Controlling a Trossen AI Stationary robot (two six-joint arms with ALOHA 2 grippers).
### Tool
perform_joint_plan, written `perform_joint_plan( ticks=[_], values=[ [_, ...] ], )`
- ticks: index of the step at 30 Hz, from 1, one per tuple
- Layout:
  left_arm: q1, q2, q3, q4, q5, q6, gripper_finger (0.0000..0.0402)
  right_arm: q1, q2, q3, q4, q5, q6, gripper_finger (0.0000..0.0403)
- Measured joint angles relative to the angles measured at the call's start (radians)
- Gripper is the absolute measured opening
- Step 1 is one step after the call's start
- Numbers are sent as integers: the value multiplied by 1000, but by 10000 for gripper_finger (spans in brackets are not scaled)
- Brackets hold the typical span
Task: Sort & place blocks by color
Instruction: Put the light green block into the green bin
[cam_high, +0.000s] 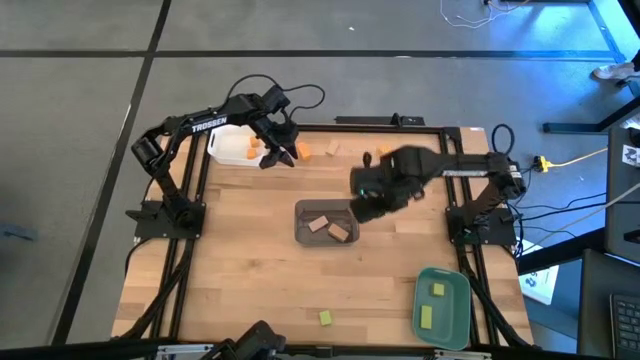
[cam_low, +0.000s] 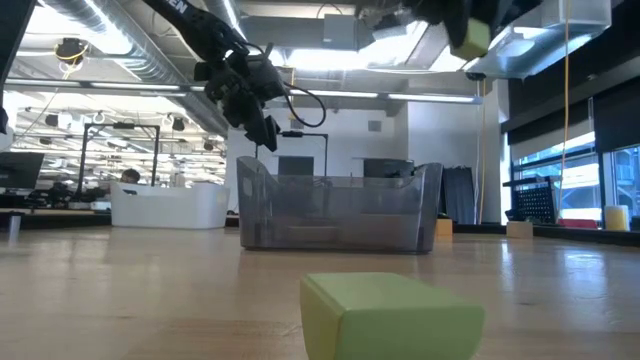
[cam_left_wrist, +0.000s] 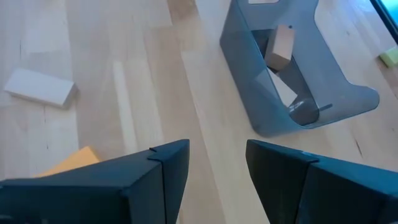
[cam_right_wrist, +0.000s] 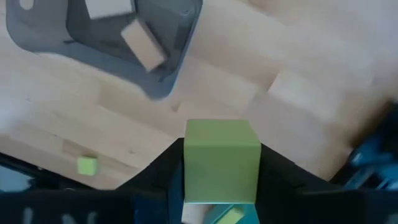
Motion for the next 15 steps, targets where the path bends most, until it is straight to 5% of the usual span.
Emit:
perform_joint_plan(
  ticks=[7,15],
  values=[
    [0,0,0,1,0,0,151,165,-22,-111,3,-36,377,133],
    [0,0,0,5,2,1,151,360,-121,-388,102,-330,801,133]
  ],
)
